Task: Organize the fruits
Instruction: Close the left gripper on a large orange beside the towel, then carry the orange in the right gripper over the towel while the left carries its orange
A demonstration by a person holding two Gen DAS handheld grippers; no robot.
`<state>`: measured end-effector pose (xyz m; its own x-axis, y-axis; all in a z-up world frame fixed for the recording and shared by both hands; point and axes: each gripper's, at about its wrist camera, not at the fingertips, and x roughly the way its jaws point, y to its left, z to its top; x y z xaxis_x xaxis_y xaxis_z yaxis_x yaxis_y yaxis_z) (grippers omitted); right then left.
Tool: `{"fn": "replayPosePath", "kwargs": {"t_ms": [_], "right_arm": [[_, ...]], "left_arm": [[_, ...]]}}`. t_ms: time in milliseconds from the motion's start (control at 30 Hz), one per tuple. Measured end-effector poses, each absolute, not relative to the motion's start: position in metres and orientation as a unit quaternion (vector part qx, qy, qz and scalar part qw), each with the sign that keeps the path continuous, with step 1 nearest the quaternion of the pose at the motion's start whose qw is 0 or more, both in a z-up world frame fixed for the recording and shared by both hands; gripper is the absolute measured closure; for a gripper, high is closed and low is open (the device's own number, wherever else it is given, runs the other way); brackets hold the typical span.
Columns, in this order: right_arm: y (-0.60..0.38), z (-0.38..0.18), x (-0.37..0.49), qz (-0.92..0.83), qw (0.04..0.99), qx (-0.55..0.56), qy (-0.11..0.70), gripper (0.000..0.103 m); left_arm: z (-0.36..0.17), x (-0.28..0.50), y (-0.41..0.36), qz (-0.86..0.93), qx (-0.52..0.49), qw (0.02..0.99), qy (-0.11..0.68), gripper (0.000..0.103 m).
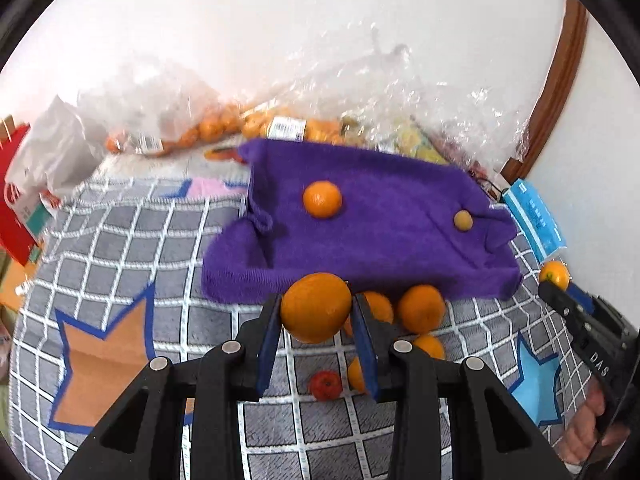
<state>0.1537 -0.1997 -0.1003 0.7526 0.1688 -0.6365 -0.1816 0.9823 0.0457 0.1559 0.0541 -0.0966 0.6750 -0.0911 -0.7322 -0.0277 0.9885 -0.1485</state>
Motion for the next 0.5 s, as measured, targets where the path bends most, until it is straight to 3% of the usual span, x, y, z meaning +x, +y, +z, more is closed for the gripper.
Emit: {"fn": "replayPosePath", "kwargs": {"t_ms": [500], "right_arm": [[-0.185, -0.078, 0.201, 0.111, 0.945, -0.006, 0.306, 0.068]], "left_arm": [[-0.091, 0.202, 0.046, -0.024, -0.081, 0.928, 0.364, 0.070]]}}
